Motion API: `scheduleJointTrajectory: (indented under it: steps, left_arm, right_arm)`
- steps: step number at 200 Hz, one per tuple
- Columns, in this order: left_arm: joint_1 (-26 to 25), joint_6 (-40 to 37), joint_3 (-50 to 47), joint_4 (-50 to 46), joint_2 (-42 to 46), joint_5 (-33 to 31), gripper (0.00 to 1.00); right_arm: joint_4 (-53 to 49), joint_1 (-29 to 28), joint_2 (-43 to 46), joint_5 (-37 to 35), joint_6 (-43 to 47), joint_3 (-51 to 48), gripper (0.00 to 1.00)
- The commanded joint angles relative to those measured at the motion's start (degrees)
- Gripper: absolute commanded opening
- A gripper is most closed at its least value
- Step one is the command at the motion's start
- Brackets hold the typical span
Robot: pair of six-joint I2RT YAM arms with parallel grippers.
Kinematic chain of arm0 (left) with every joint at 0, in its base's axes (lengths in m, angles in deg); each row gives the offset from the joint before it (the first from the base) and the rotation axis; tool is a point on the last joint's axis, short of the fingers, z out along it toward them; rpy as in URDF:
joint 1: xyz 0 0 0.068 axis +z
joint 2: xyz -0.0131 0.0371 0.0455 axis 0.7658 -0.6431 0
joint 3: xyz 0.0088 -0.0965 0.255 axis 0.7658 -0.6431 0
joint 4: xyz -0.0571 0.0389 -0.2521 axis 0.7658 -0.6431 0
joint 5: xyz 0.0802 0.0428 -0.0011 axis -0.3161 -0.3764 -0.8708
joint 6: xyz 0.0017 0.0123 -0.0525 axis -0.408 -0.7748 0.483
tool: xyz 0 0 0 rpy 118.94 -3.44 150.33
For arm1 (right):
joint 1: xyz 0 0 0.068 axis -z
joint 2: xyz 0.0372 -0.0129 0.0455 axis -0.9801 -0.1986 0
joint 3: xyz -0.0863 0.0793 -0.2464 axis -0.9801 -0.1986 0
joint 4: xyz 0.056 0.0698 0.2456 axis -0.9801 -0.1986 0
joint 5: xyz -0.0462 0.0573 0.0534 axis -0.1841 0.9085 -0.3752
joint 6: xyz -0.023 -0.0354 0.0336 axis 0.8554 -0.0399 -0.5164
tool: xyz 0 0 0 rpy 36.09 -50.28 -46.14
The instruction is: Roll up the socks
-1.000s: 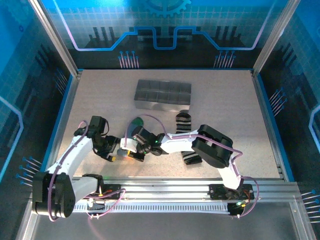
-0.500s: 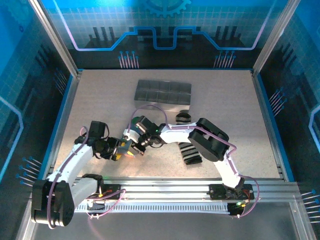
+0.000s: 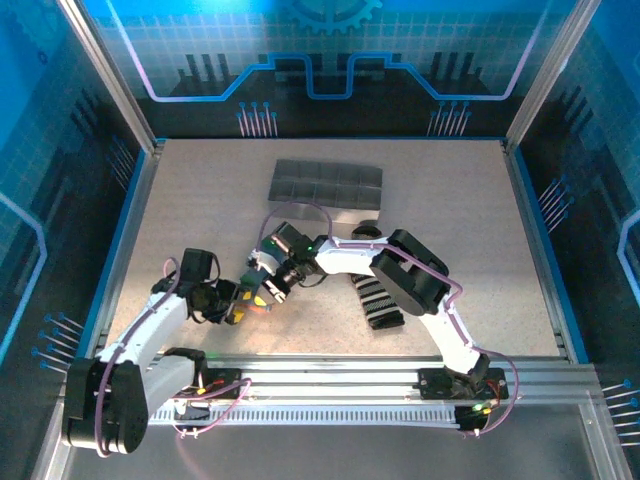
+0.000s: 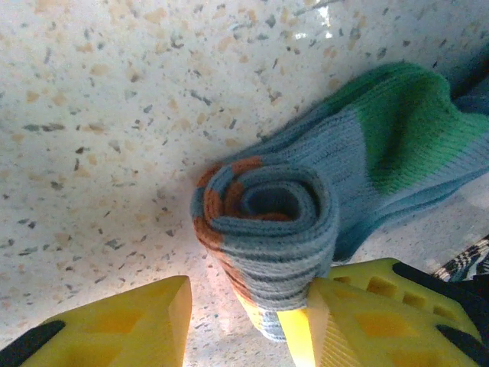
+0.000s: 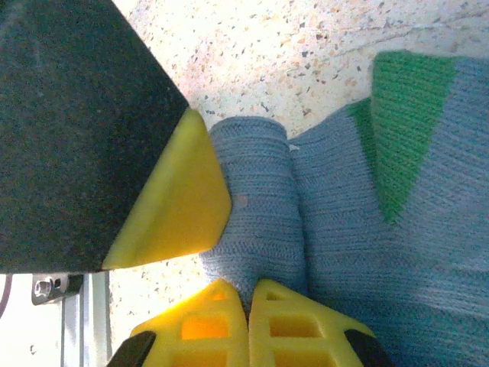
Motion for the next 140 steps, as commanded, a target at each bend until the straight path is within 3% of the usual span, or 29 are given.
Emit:
scheduleJointTrajectory:
  steps: [1, 45, 68, 104, 140]
  left_arm:
    - [-0.3, -1.6, -1.1, 3.5, -2.9, -1.0, 0.44]
    - [-1.0, -2.5, -1.2, 6.5, -9.8, -3.4, 0.43]
    - [-1.2, -2.5, -1.6, 4.4, -12.5, -6.2, 0.35]
    - [-1.2, -2.3, -1.2, -0.6, -15.4, -8.5, 0.23]
    - [-1.2, -2.3, 1.4, -5.1, -15.9, -8.6, 0.21]
  right_arm:
    - [-9.7, 1.1, -5.3, -3.2, -2.4, -0.5, 0.00]
    - [-10.6, 1.6, -5.4, -1.3, -3.7, 1.0, 0.00]
    - [-9.9, 1.5, -4.7, -1.8, -2.5, 0.8, 0.01]
    - [1.6, -0.5, 6.2, -8.2, 5.8, -7.4, 0.26]
    - [26.3, -6.4, 22.8, -26.9, 23.1, -27.1, 0.58]
